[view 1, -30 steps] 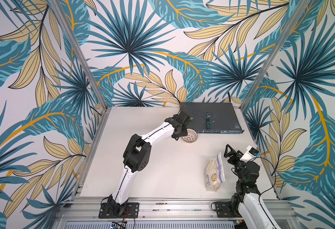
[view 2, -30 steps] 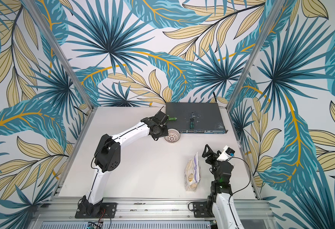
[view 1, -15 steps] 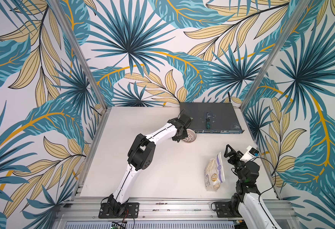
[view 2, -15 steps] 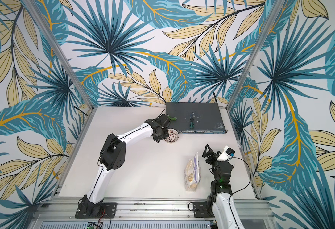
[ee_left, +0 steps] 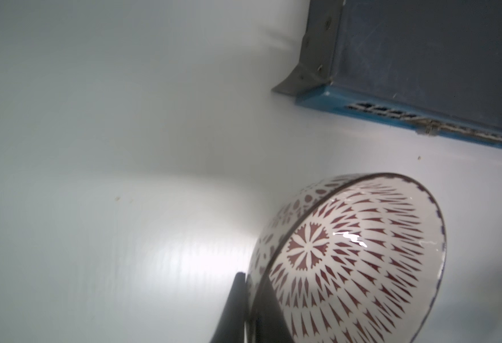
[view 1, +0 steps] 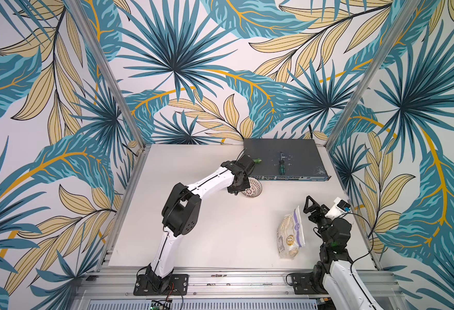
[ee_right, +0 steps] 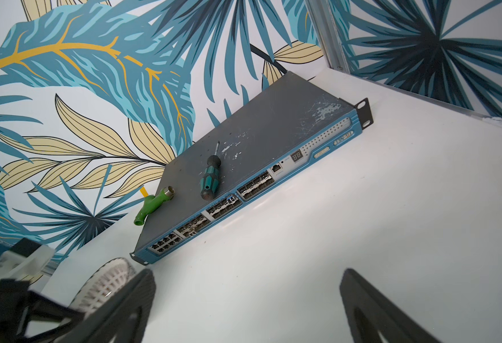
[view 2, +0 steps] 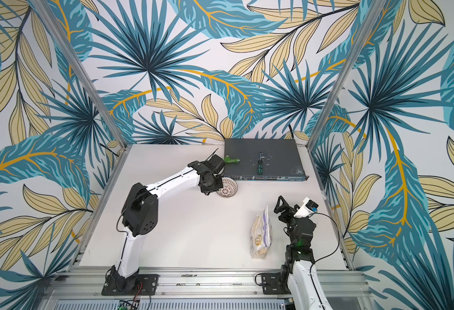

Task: Pour the oats into the breakfast bowl
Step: Pick up the bowl from the center of the board, then place the bowl at the center of the board.

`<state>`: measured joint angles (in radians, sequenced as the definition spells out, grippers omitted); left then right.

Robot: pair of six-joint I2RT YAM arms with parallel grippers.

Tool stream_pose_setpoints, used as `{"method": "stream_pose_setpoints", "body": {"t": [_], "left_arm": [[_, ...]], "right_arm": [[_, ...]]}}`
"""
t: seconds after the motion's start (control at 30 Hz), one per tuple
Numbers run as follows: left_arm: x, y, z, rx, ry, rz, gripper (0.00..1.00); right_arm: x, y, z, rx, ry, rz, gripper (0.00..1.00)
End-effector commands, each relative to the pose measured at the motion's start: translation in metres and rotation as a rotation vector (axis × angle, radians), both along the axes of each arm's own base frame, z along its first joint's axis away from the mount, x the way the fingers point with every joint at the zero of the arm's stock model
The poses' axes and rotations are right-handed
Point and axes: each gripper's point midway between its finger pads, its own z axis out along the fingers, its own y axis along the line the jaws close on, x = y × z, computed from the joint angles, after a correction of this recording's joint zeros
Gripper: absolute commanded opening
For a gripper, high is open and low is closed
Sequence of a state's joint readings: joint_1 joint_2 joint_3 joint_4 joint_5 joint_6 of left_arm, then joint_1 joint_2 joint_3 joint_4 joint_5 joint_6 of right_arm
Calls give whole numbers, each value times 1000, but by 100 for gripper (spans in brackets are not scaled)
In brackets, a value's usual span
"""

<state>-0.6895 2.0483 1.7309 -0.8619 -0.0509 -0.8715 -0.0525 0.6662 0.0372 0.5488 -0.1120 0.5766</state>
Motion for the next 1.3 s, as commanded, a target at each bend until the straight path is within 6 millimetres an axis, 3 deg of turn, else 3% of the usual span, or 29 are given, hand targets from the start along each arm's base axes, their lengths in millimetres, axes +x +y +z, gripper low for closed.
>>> {"method": "stream_pose_setpoints", "body": {"t": [0.0, 0.2, 0.33, 0.43, 0.63, 0.9, 1.27], "left_arm": [[-45, 24, 55, -75, -69, -62, 0], [-142, 82, 31, -134, 19, -54, 0], [-189, 95, 13, -240, 59, -33, 0], [-210, 99, 5, -303, 73, -11, 0], [-227, 83, 2, -338, 57, -32, 0], [-230, 50, -2, -300, 29, -81, 0], [-237, 40, -29, -189, 98, -106, 0]], "right_arm": [[-1, -1, -6, -2, 10, -7, 100], [2, 2, -9, -4, 31, 9, 100], [3, 3, -10, -4, 39, 18, 100], [4, 4, -11, -3, 42, 23, 100], [4, 3, -12, -1, 44, 19, 100], [4, 2, -13, -1, 51, 11, 100], [4, 2, -14, 0, 55, 12, 100]]}}
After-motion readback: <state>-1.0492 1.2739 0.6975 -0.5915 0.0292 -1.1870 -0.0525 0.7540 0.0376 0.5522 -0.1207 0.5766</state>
